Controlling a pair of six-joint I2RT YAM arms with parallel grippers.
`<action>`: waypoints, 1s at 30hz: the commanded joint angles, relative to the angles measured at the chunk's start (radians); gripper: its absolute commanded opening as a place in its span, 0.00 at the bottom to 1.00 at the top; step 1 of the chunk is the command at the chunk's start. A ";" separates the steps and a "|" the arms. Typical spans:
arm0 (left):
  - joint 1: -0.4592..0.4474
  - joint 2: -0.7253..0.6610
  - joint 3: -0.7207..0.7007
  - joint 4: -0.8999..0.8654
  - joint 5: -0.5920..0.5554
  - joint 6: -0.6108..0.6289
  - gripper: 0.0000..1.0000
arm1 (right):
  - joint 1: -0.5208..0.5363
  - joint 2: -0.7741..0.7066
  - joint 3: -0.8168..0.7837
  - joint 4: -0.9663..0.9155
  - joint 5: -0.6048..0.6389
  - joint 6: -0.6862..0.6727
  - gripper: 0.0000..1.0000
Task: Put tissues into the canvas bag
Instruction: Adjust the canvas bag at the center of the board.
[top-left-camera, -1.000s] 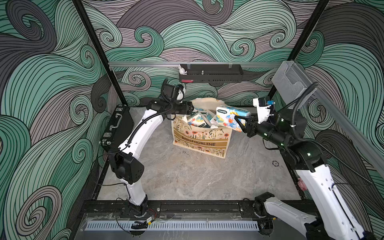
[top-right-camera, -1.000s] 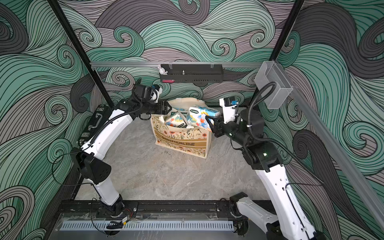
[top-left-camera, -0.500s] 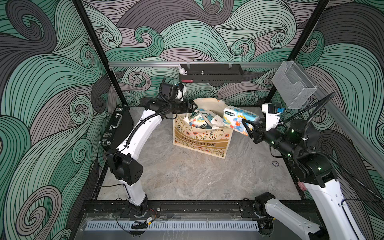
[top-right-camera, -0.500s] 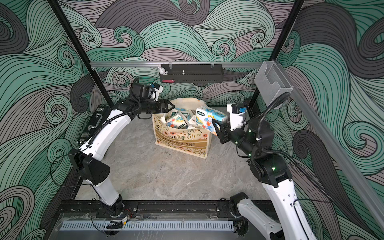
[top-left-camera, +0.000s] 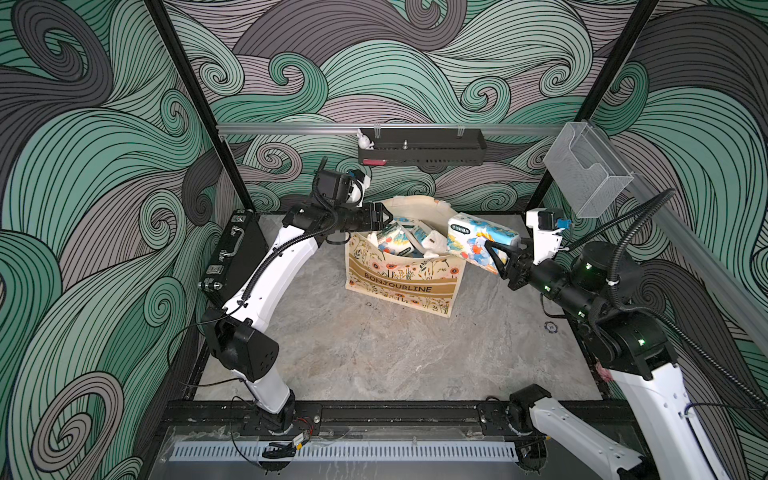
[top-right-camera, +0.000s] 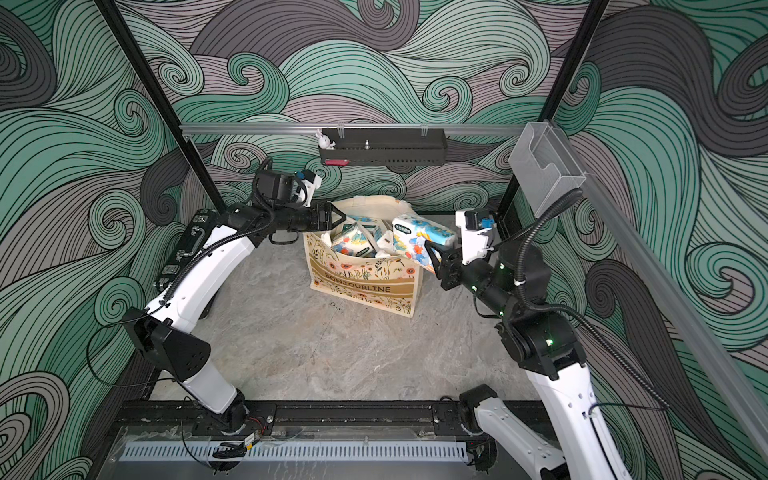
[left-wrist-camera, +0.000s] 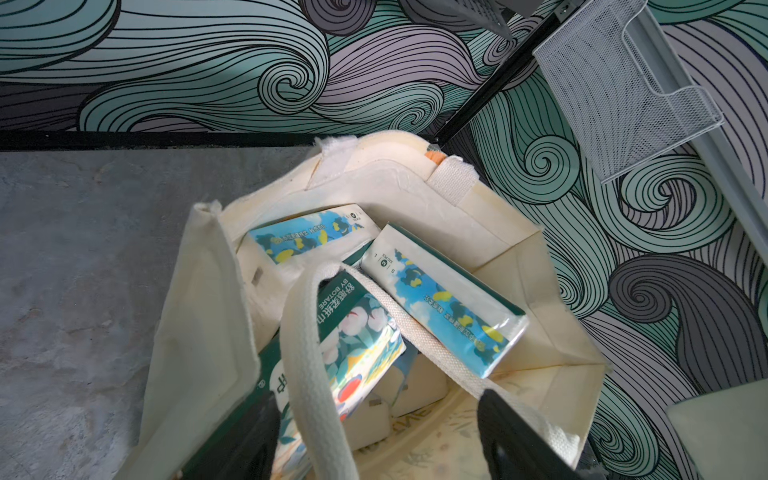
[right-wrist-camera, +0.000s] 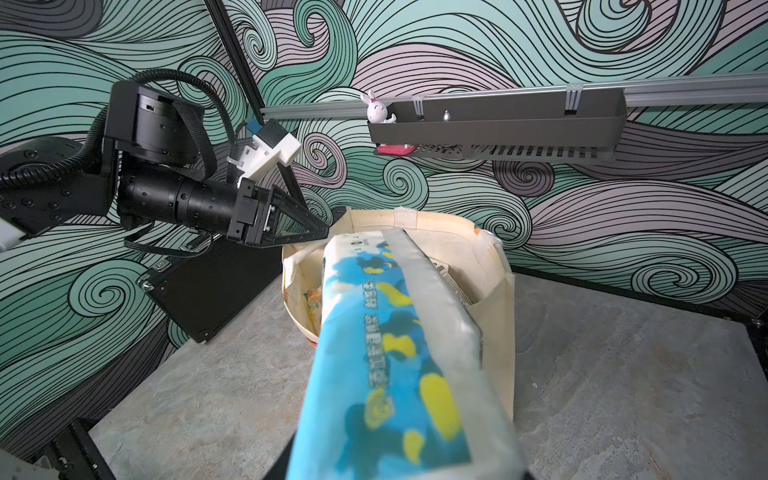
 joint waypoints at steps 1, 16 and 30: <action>0.000 0.014 0.041 -0.043 0.018 0.006 0.77 | -0.006 -0.009 -0.005 0.027 0.009 -0.004 0.41; -0.001 0.113 0.107 -0.088 0.153 0.000 0.72 | -0.006 -0.009 -0.026 0.042 0.018 -0.006 0.42; 0.002 0.299 0.382 -0.413 0.123 0.134 0.69 | -0.006 -0.022 -0.041 0.043 0.036 -0.020 0.43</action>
